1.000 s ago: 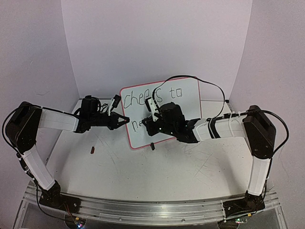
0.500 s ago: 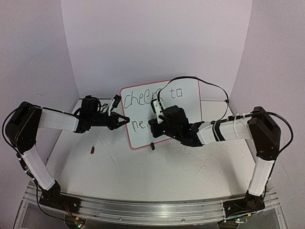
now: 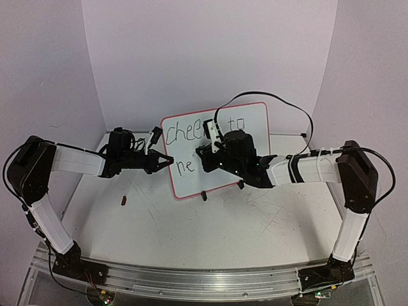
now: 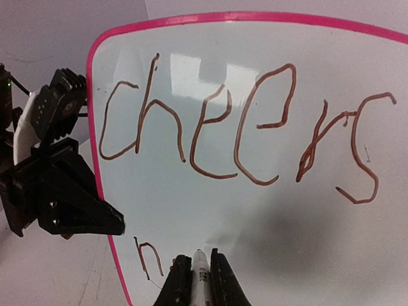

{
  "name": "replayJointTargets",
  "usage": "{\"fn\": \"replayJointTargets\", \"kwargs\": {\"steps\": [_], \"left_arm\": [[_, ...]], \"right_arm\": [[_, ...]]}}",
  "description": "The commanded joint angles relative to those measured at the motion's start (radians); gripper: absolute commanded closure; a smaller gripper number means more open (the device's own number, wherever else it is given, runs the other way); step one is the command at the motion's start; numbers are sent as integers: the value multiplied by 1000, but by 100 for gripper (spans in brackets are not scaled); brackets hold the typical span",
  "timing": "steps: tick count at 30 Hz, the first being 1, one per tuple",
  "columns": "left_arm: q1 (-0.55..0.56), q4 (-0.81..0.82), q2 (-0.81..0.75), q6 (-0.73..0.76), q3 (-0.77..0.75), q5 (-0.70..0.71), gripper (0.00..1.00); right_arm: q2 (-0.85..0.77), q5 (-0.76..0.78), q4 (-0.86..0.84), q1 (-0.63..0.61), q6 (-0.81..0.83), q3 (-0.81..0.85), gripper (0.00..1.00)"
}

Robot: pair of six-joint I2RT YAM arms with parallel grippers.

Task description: Write a sentence on the whiteboard

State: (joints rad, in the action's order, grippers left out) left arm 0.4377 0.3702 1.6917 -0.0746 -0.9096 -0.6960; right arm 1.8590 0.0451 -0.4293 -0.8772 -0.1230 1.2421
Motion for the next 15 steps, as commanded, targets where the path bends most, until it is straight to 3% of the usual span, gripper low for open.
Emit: {"fn": "replayJointTargets", "kwargs": {"steps": [1, 15], "left_arm": [[-14, 6, -13, 98, -27, 130, 100], [-14, 3, -11, 100, -29, 131, 100]], "right_arm": [[32, -35, -11, 4, 18, 47, 100], [52, 28, 0, 4, 31, 42, 100]]}}
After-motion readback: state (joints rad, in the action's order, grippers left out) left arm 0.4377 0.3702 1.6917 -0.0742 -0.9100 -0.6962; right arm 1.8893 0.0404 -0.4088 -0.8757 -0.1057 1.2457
